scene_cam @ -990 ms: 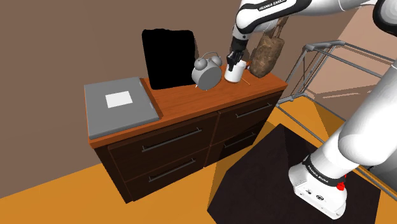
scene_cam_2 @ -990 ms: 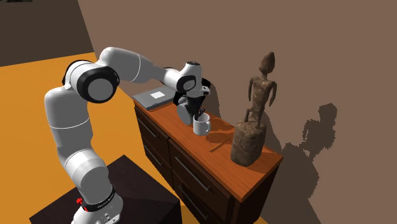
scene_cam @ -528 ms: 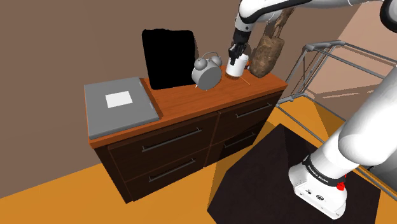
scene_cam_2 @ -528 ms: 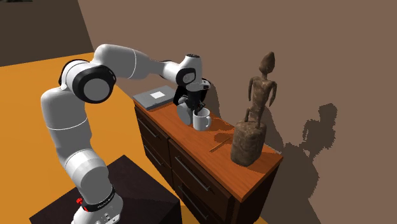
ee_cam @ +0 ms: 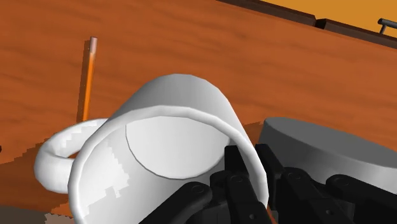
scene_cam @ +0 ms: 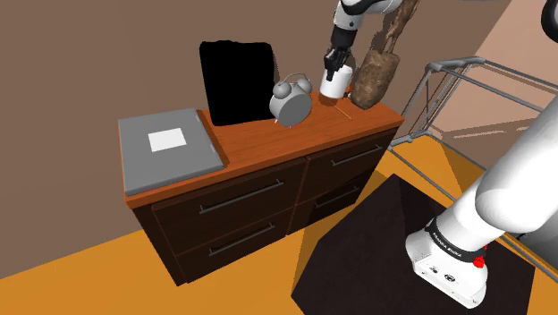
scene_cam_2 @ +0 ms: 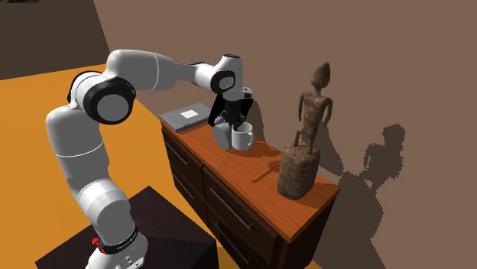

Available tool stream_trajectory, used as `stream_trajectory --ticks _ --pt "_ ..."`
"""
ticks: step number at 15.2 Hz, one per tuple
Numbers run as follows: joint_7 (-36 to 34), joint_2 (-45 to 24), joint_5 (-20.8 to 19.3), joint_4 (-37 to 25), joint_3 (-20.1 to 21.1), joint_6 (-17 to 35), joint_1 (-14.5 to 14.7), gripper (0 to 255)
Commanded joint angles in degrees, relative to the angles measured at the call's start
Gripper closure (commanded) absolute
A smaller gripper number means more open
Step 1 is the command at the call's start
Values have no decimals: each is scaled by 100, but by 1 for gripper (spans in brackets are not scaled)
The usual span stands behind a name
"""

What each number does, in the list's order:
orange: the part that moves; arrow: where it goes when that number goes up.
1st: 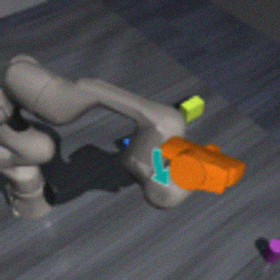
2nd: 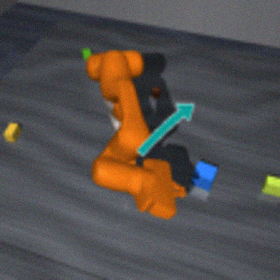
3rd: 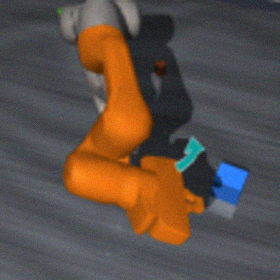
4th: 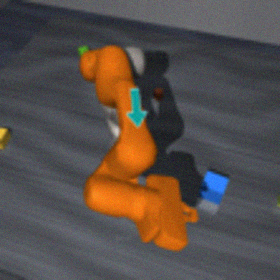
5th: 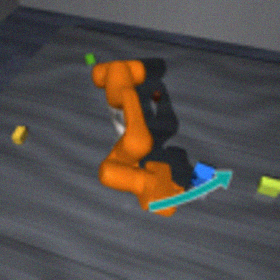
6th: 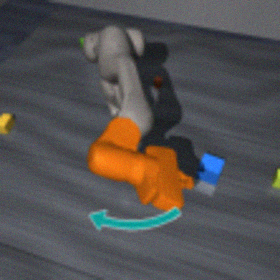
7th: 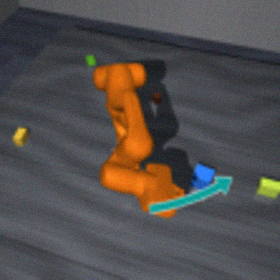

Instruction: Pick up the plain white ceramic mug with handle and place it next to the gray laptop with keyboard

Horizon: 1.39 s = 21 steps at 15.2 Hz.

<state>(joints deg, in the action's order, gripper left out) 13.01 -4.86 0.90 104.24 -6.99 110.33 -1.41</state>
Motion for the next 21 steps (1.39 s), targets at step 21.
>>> stream_trajectory --ticks 21 --pt "-1720 -954 -108 -1916 718 -956 971 255"
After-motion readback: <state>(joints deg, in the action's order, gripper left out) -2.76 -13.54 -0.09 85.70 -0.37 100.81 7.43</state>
